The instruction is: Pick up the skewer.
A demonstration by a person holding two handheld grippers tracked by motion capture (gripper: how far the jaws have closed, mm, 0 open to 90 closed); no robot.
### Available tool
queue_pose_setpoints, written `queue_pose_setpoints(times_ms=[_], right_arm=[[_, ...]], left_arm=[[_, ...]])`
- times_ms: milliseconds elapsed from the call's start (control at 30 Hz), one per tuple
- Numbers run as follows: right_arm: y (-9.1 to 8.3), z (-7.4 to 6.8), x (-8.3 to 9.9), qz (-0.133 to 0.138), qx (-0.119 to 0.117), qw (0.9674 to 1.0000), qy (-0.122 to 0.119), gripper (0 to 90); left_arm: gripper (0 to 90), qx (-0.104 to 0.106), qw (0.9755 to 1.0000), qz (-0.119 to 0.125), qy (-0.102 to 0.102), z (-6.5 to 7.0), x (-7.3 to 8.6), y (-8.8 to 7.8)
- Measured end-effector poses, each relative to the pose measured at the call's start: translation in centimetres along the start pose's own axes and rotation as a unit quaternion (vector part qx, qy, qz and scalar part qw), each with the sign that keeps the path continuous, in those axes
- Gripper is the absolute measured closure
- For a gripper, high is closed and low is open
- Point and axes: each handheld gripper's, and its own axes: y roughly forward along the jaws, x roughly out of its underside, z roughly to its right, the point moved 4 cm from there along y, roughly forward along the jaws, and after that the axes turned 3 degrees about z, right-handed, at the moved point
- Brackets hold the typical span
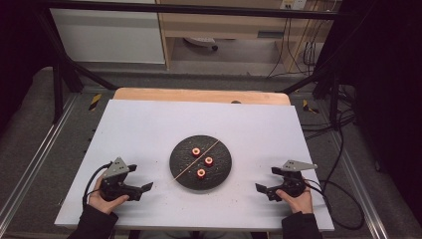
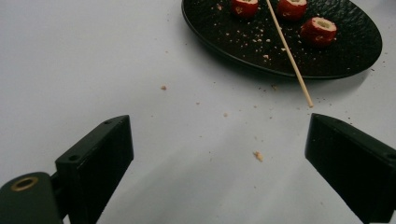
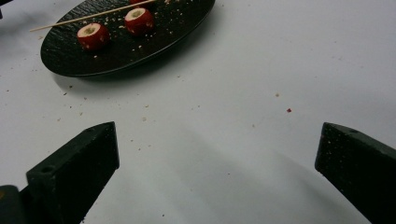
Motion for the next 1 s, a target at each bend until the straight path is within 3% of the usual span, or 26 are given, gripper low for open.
queue_pose_setpoints(times_ms=[667, 1000], right_arm=[[-0.1, 0.1, 0.0, -0.001, 0.004, 1.0000, 0.002, 0.5], [-0.2, 0.1, 0.0, -0.004, 0.007, 1.0000, 0.001, 0.5]], left_arm=[[8.1, -0.001, 0.9999, -0.008, 0.009, 1.5, -2.0, 1.0], [8.4, -0.003, 0.9998, -0.012, 0.015, 2.2, -3.7, 1.5]])
